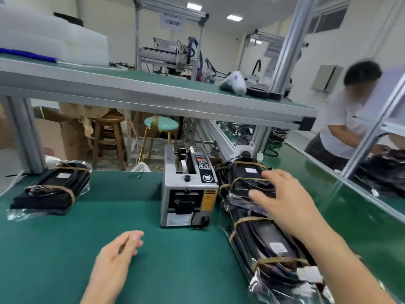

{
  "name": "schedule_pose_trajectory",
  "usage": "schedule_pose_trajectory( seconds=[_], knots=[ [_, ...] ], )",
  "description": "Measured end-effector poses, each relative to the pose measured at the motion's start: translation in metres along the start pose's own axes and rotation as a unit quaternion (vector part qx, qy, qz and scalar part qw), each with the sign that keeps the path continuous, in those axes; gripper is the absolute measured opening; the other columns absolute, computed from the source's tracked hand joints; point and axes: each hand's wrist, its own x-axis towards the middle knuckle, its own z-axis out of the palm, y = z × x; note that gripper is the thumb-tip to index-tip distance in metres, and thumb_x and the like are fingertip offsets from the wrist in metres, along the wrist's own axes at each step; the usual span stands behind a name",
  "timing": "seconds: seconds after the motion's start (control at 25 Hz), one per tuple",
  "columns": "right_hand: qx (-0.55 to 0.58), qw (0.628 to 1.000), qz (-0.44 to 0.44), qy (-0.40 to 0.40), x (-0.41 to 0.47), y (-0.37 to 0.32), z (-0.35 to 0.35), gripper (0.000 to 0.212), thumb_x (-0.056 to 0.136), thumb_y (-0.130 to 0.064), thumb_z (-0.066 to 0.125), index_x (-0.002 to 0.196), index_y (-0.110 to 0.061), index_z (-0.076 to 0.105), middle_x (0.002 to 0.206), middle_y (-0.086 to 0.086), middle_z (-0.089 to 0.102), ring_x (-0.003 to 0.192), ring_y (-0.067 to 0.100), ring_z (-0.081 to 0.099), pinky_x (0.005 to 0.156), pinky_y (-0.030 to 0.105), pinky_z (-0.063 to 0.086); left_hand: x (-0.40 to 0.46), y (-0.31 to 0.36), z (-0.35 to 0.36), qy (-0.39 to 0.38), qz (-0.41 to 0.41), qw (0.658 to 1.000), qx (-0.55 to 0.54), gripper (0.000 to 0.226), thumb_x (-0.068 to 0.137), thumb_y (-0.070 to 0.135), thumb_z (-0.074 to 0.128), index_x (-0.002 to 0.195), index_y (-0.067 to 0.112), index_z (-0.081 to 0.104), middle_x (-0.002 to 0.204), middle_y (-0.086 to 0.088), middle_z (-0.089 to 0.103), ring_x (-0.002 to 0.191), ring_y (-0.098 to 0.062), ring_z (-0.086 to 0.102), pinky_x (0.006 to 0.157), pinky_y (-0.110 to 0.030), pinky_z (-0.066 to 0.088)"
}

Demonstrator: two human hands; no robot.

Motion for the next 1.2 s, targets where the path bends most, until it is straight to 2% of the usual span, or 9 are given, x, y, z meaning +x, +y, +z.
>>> schedule_pose_trajectory(
  seconds=[0.16, 0.32, 0.44, 0.64, 0.8, 0.92, 1.0, 1.08, 1.2],
  knots=[
    [0.021, 0.988, 0.137, -0.061, 0.05, 0.022, -0.004, 0.059, 0.092, -0.05, 0.054, 0.131, -0.005, 0.049, 0.133, 0.014, 0.055, 0.119, 0.032, 0.052, 0.093, 0.039, 0.044, -0.018, 0.008, 0.02, -0.041, -0.016, 0.999, 0.008, 0.016, 0.09, 0.012, 0.06, 0.084, 0.023, 0.069, 0.082, 0.004, 0.072, 0.082, -0.015, 0.064, 0.071, -0.008, 0.042],
    [-0.095, 0.98, 0.12, -0.13, 0.031, 0.038, 0.006, 0.067, 0.084, -0.064, 0.054, 0.129, -0.015, 0.05, 0.124, 0.007, 0.06, 0.111, 0.028, 0.058, 0.08, 0.035, 0.045, -0.032, 0.019, 0.037, -0.084, -0.054, 0.995, 0.005, 0.015, 0.091, 0.011, 0.061, 0.084, 0.021, 0.069, 0.077, 0.001, 0.072, 0.073, -0.017, 0.063, 0.071, -0.021, 0.043],
    [-0.118, 0.983, 0.089, -0.106, 0.003, 0.052, 0.022, 0.051, 0.093, -0.05, 0.049, 0.13, -0.015, 0.049, 0.129, 0.009, 0.058, 0.117, 0.029, 0.055, 0.086, 0.036, 0.045, -0.049, 0.039, 0.074, -0.174, -0.129, 0.976, -0.008, 0.01, 0.089, 0.027, 0.063, 0.096, 0.021, 0.067, 0.09, -0.002, 0.071, 0.07, -0.014, 0.061, 0.064, -0.025, 0.046],
    [-0.09, 0.983, 0.062, -0.149, -0.013, 0.067, 0.036, 0.046, 0.095, -0.041, 0.049, 0.134, -0.018, 0.049, 0.137, 0.006, 0.05, 0.122, 0.026, 0.049, 0.097, 0.036, 0.044, -0.07, 0.069, 0.144, -0.334, -0.252, 0.908, -0.013, 0.084, 0.071, 0.064, 0.065, 0.137, 0.022, 0.034, 0.114, 0.0, 0.056, 0.093, -0.016, 0.061, 0.068, -0.029, 0.054],
    [0.06, 0.99, 0.112, 0.054, 0.016, 0.063, 0.029, 0.059, 0.093, -0.045, 0.051, 0.14, -0.011, 0.041, 0.141, 0.012, 0.046, 0.125, 0.03, 0.047, 0.094, 0.038, 0.039, -0.072, 0.076, 0.167, -0.327, -0.279, 0.9, -0.075, 0.056, 0.073, 0.057, 0.07, 0.113, 0.025, 0.049, 0.102, -0.002, 0.063, 0.077, -0.02, 0.059, 0.065, -0.029, 0.053],
    [0.209, 0.942, 0.256, -0.056, 0.064, 0.058, 0.023, 0.077, 0.091, -0.055, 0.053, 0.148, -0.008, 0.028, 0.149, 0.012, 0.04, 0.127, 0.03, 0.044, 0.097, 0.038, 0.037, -0.072, 0.072, 0.17, -0.314, -0.262, 0.909, -0.081, 0.033, 0.078, 0.04, 0.072, 0.103, 0.027, 0.055, 0.106, -0.009, 0.067, 0.075, -0.022, 0.057, 0.056, -0.025, 0.05],
    [0.327, 0.883, 0.315, -0.118, 0.082, 0.054, 0.028, 0.072, 0.089, -0.05, 0.06, 0.144, -0.009, 0.036, 0.151, 0.01, 0.037, 0.131, 0.029, 0.04, 0.101, 0.039, 0.034, -0.074, 0.072, 0.169, -0.306, -0.26, 0.911, -0.089, 0.025, 0.08, 0.035, 0.072, 0.097, 0.028, 0.056, 0.11, -0.012, 0.067, 0.073, -0.021, 0.055, 0.056, -0.025, 0.05],
    [0.39, 0.848, 0.339, -0.115, 0.092, 0.057, 0.039, 0.058, 0.089, -0.036, 0.066, 0.136, -0.008, 0.044, 0.152, 0.011, 0.034, 0.137, 0.029, 0.034, 0.103, 0.04, 0.031, -0.075, 0.075, 0.166, -0.307, -0.26, 0.911, -0.094, 0.024, 0.081, 0.035, 0.071, 0.094, 0.027, 0.052, 0.106, -0.009, 0.066, 0.07, -0.019, 0.055, 0.058, -0.026, 0.048],
    [0.417, 0.843, 0.335, -0.052, 0.092, 0.058, 0.047, 0.032, 0.087, -0.024, 0.066, 0.11, -0.007, 0.052, 0.137, 0.014, 0.046, 0.118, 0.031, 0.044, 0.091, 0.039, 0.035, -0.068, 0.074, 0.15, -0.271, -0.213, 0.937, -0.058, 0.044, 0.084, 0.033, 0.068, 0.12, 0.023, 0.043, 0.102, 0.0, 0.06, 0.073, -0.014, 0.056, 0.06, -0.023, 0.046]
  ],
)
